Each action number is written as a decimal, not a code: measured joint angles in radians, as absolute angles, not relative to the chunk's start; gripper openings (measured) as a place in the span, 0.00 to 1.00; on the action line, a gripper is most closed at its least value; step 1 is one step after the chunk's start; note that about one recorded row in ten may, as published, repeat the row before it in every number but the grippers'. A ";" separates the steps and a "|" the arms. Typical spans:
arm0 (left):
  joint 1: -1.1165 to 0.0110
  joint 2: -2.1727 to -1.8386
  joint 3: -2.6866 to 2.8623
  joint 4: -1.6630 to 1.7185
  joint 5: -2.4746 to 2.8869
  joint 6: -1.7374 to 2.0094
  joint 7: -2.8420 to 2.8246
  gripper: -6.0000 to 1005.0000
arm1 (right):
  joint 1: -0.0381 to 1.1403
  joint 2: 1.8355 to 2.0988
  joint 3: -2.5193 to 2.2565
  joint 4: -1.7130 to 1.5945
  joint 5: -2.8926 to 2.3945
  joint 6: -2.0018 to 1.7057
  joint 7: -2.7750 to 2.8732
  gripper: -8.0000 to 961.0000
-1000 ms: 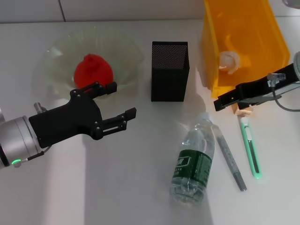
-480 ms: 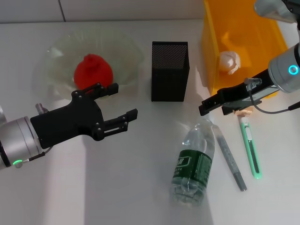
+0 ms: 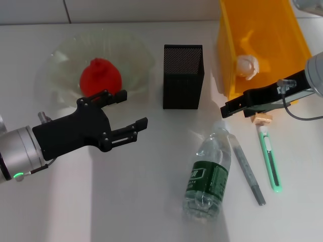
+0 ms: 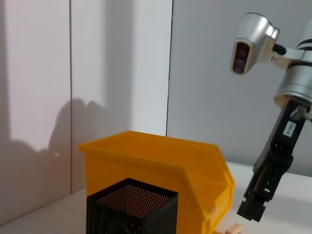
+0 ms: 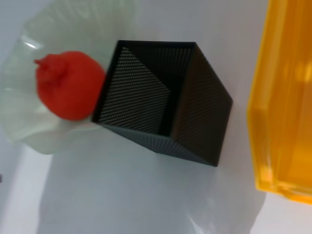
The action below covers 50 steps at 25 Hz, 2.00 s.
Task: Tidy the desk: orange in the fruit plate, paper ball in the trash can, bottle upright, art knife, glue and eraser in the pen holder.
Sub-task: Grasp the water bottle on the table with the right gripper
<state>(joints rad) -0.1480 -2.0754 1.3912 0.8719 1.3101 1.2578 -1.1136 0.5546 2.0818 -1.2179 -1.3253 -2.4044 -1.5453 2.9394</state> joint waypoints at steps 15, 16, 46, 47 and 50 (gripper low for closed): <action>-0.147 -2.075 1.391 0.860 1.271 1.277 -1.114 0.80 | 0.410 2.081 -1.104 -1.476 -2.334 -1.635 2.698 0.69; -0.146 -2.074 1.391 0.859 1.268 1.278 -1.114 0.80 | 0.403 2.081 -1.093 -1.476 -2.320 -1.637 2.684 0.69; -0.136 -2.075 1.390 0.859 1.259 1.300 -1.127 0.80 | 0.380 2.078 -0.955 -1.510 -2.236 -1.750 2.247 0.69; -0.136 -2.074 1.389 0.859 1.259 1.302 -1.127 0.80 | 0.381 2.078 -0.950 -1.511 -2.236 -1.754 2.235 0.69; -0.136 -2.074 1.389 0.859 1.259 1.302 -1.127 0.80 | 0.380 2.079 -0.947 -1.509 -2.228 -1.764 2.181 0.69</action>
<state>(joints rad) -0.1364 -2.0741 1.3890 0.8590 1.2585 1.3023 -1.1273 0.3797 2.0787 -0.9475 -1.5091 -2.2285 -1.7636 2.1807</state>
